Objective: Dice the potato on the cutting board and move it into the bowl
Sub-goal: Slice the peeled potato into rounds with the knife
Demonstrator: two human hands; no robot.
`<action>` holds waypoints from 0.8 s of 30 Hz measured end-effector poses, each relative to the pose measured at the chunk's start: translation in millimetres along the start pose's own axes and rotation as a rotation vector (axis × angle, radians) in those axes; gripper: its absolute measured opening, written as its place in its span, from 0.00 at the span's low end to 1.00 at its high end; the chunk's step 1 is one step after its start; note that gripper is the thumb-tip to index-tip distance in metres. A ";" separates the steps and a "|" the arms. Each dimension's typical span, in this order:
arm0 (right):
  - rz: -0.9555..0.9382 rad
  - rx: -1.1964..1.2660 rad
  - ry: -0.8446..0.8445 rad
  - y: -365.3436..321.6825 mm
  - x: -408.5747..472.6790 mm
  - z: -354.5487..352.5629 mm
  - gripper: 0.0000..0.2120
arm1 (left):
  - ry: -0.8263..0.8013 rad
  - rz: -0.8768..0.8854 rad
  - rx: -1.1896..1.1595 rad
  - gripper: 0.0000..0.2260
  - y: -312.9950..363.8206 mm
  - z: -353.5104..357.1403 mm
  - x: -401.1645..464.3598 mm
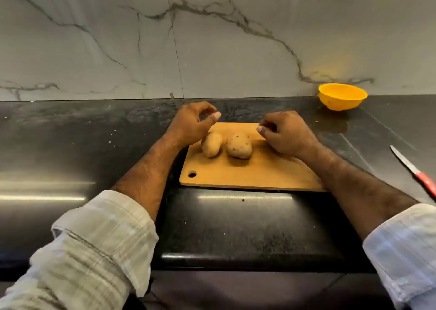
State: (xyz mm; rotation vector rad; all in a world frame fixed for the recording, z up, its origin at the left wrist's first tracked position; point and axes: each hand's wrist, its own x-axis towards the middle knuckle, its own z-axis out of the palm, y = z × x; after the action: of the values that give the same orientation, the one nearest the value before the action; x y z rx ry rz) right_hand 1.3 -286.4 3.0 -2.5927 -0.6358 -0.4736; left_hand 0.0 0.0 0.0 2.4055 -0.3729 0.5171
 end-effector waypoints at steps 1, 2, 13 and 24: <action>0.055 0.034 -0.010 2.3 -2.5 4.6 0.09 | 0.001 -0.021 -0.004 0.15 -3.7 1.1 0.5; 0.109 0.054 -0.002 4.2 -3.0 6.4 0.09 | 0.000 -0.035 0.011 0.15 -5.3 -0.2 1.7; 0.131 0.059 0.001 23.3 17.4 26.9 0.08 | -0.052 0.062 -0.096 0.20 5.2 9.6 13.5; 0.150 0.122 0.022 44.9 25.1 16.9 0.07 | -0.517 -0.066 0.109 0.25 61.5 6.7 29.8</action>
State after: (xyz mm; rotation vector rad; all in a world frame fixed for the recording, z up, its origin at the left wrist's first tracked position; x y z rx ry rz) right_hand 48.5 -305.5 -15.3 -2.4928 -0.4445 -0.4015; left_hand 4.3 -54.6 41.4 2.6280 -0.4911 -0.1286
